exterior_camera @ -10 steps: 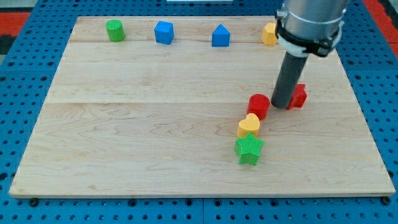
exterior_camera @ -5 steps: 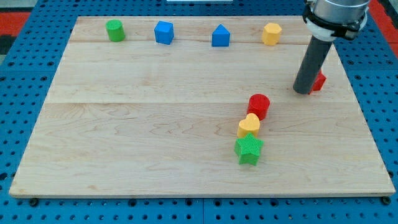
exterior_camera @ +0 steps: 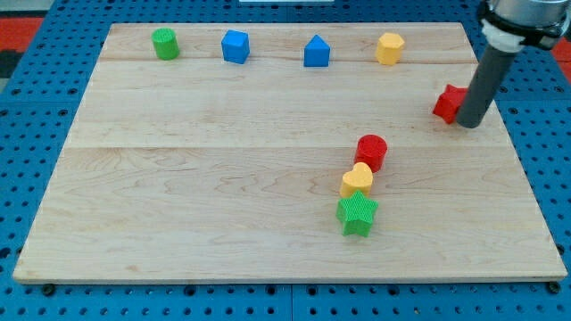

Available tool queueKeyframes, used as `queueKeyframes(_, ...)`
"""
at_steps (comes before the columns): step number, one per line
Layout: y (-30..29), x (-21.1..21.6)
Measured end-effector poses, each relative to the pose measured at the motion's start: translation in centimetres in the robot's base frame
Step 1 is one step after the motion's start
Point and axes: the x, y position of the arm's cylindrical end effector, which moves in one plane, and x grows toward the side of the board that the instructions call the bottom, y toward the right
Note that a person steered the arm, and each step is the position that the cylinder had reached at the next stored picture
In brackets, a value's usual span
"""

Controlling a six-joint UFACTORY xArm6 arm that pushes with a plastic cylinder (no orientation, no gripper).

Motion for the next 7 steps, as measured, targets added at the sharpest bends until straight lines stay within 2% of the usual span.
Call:
queueKeyframes(1, -1.2, -1.8)
queueKeyframes(3, -2.0, -2.0)
queueKeyframes(4, 1.9, -5.5)
queueKeyframes(5, 0.8, -8.1)
queueKeyframes(6, -5.1, -7.8)
queueKeyframes(7, -7.2, -3.4)
